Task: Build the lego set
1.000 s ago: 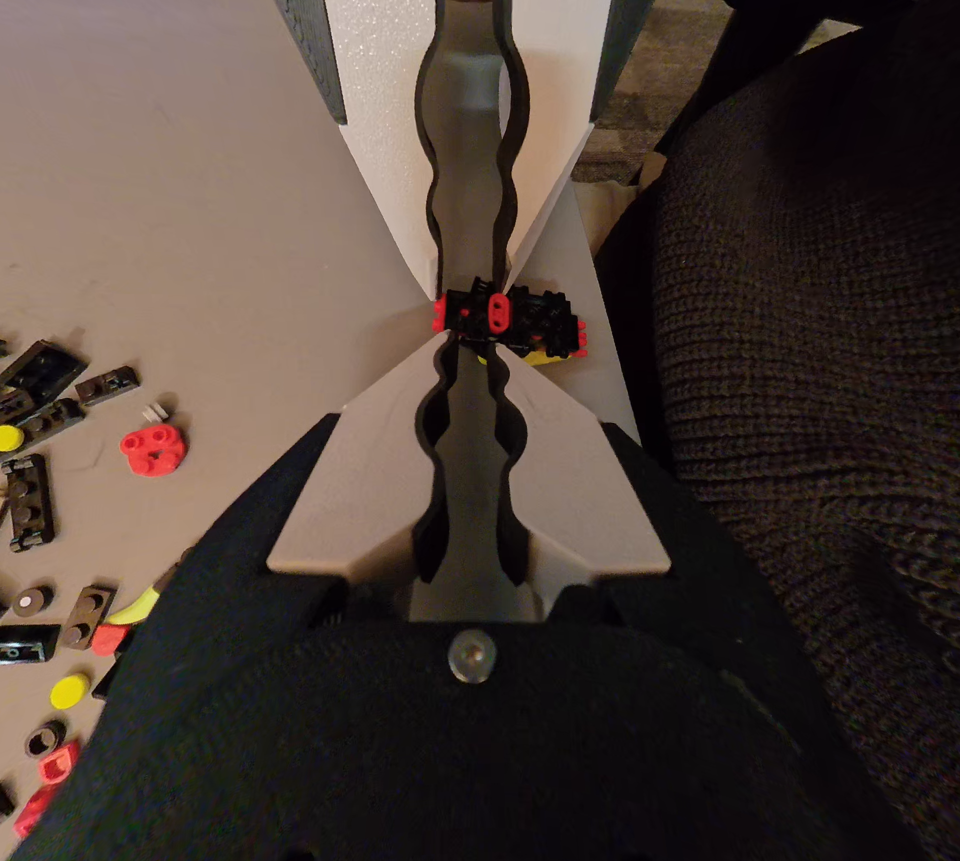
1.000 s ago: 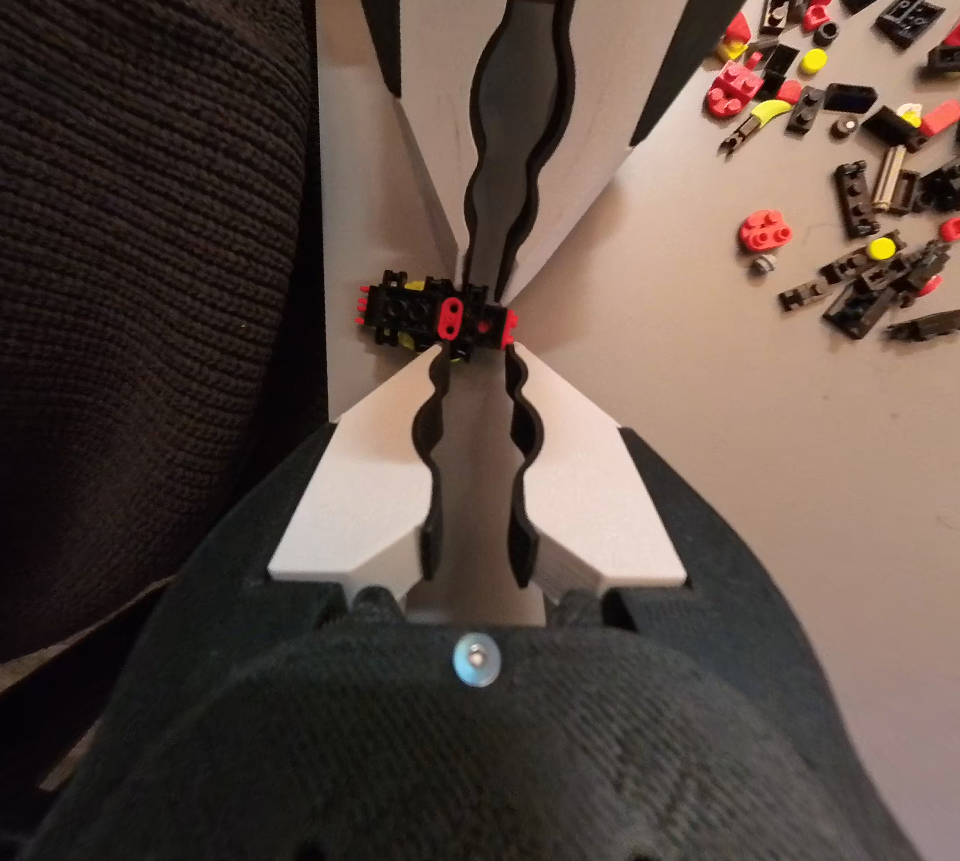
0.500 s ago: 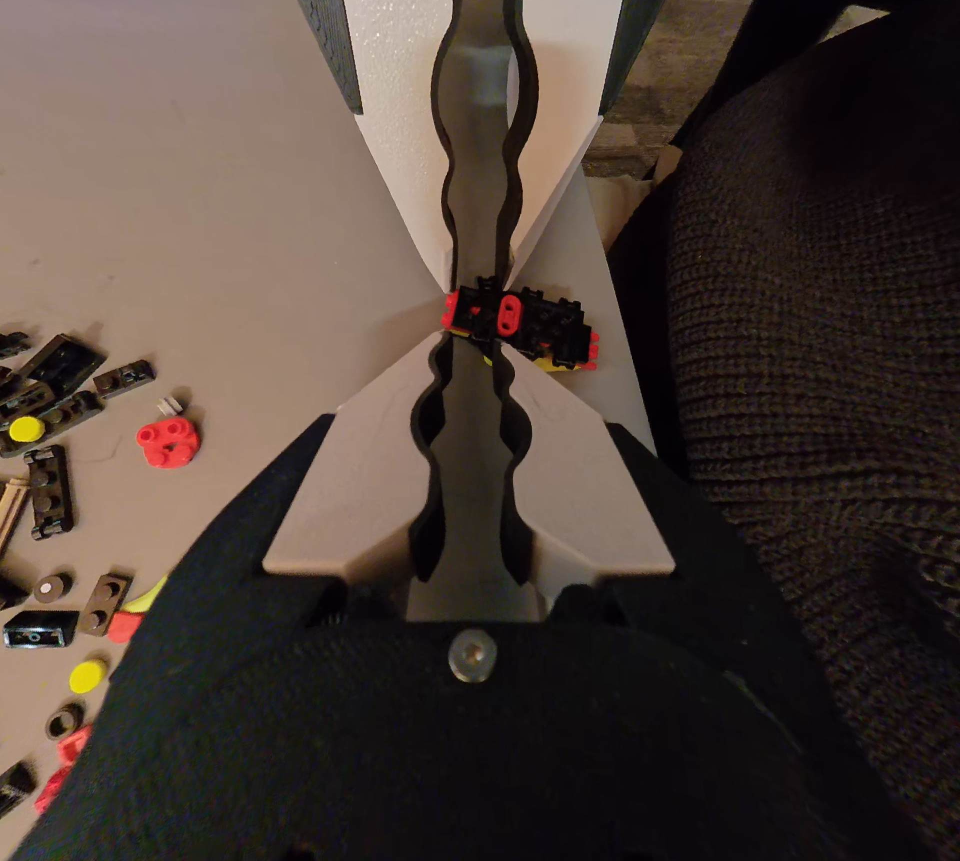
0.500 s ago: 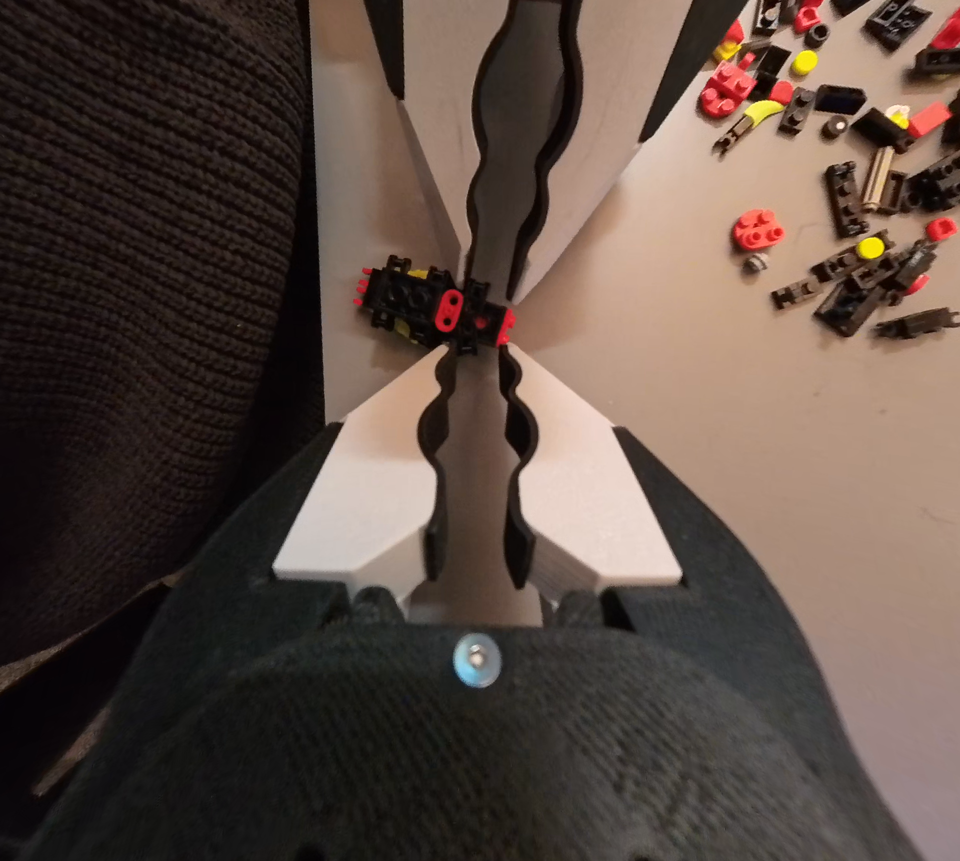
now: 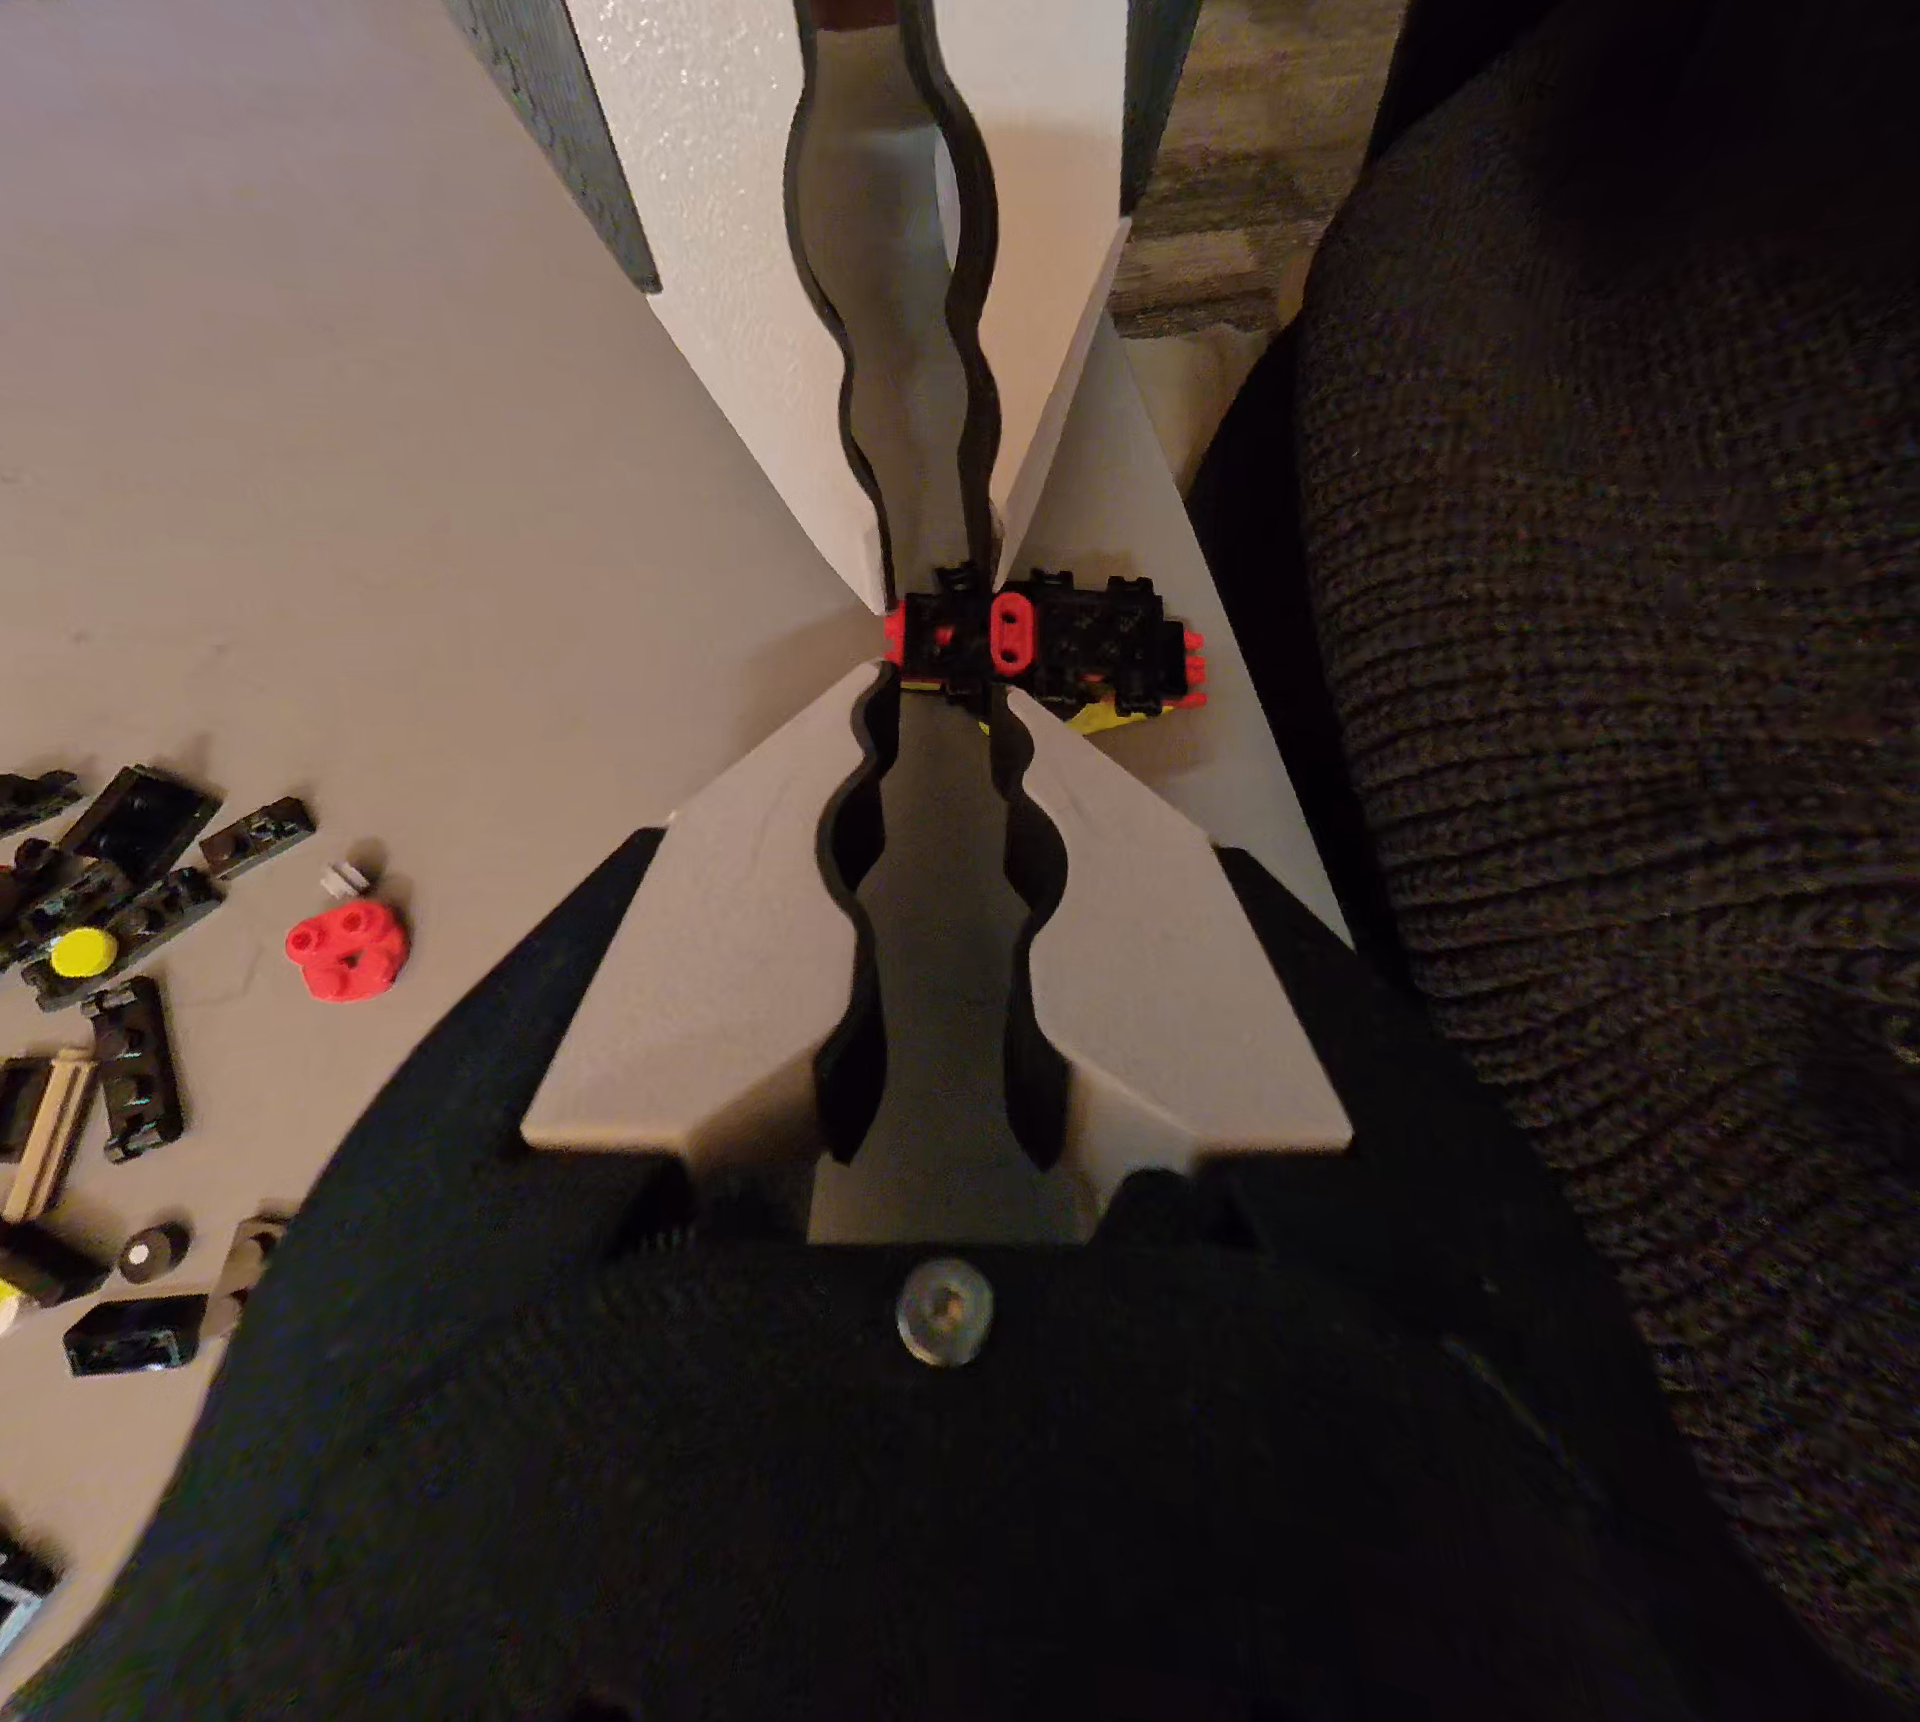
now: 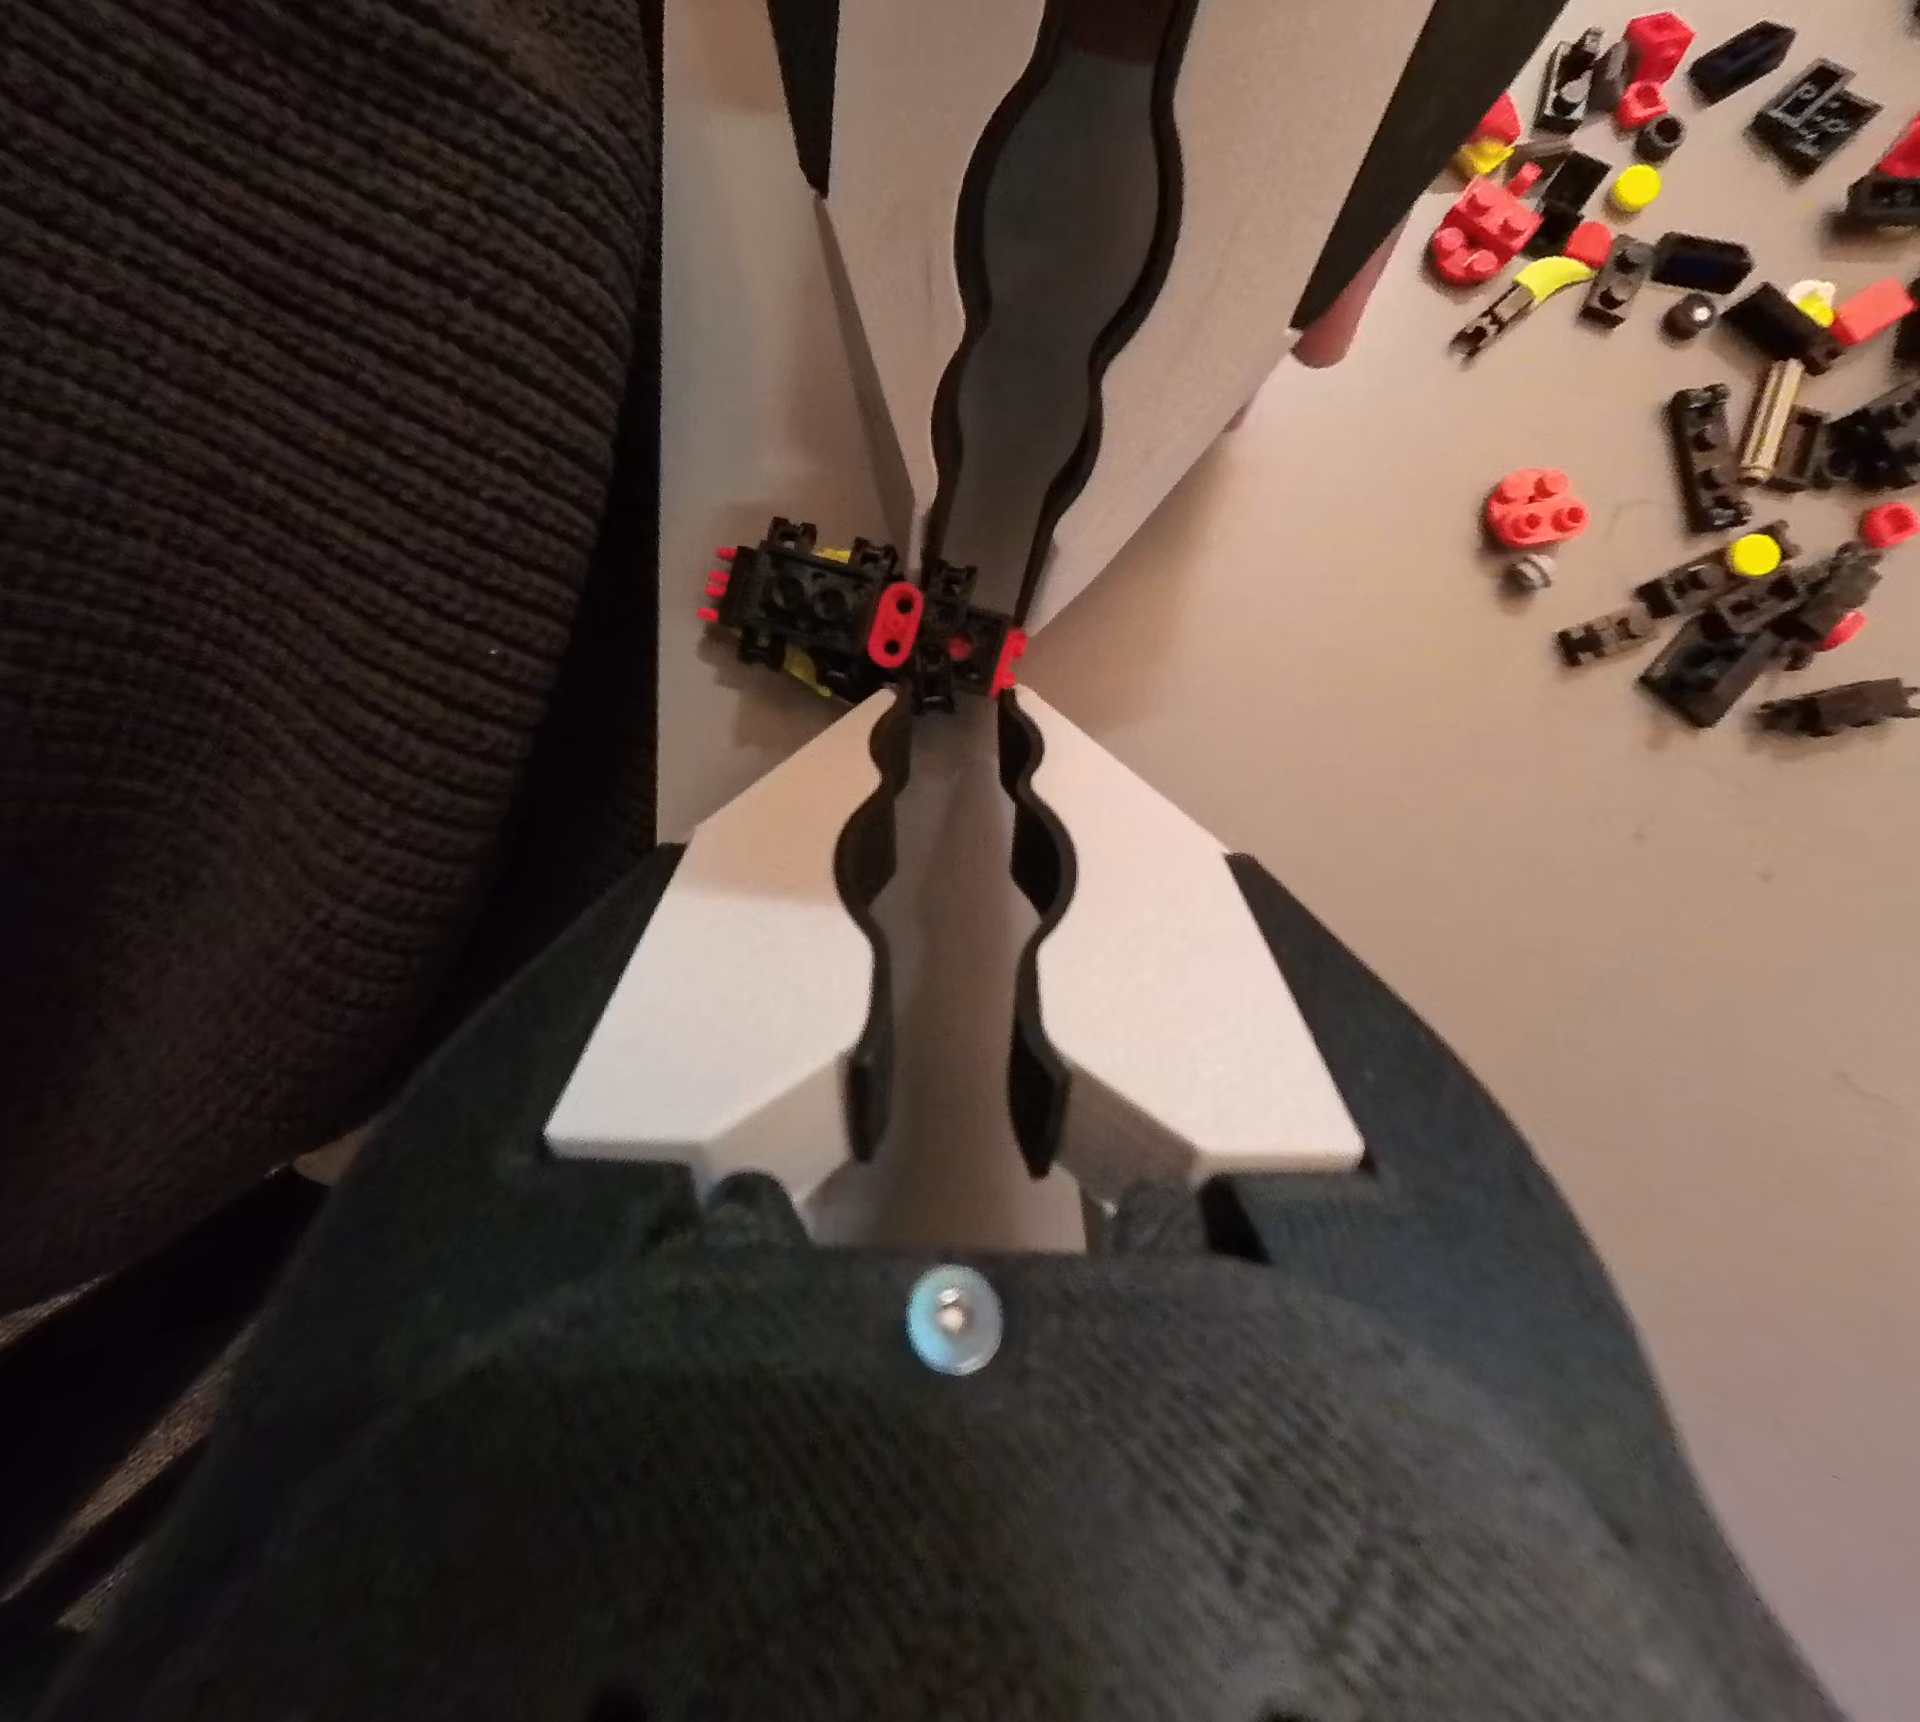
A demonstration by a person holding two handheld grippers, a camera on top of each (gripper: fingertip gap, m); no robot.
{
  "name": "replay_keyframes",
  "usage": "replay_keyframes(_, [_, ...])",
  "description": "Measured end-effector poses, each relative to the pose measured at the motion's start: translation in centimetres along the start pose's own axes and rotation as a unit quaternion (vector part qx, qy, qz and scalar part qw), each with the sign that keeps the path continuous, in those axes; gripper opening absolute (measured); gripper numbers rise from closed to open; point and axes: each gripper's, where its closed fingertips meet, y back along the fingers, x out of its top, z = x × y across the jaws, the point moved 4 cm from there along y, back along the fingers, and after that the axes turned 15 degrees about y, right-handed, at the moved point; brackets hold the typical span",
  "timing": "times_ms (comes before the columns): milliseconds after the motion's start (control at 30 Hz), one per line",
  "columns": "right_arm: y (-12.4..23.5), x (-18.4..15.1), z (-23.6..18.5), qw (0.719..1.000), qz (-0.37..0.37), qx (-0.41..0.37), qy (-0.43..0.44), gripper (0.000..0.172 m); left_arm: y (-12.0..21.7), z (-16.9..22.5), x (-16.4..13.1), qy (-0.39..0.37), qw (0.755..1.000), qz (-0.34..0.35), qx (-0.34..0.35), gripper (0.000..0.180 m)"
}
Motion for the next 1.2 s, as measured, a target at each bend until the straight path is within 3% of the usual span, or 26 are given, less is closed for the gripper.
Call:
replay_keyframes(967, [-0.24, 0.01, -0.07, 1.0, 0.001, 0.001, 0.002, 0.014, 0.16, 0.03, 0.08, 0.037, 0.999, -0.007, -0.012, 0.01])
replay_keyframes(1200, [-0.32, 0.11, 0.0, 1.0, 0.002, -0.003, 0.013, 0.014, 0.13, -0.24, 0.01, 0.021, 1.0, 0.003, 0.0, 0.021])
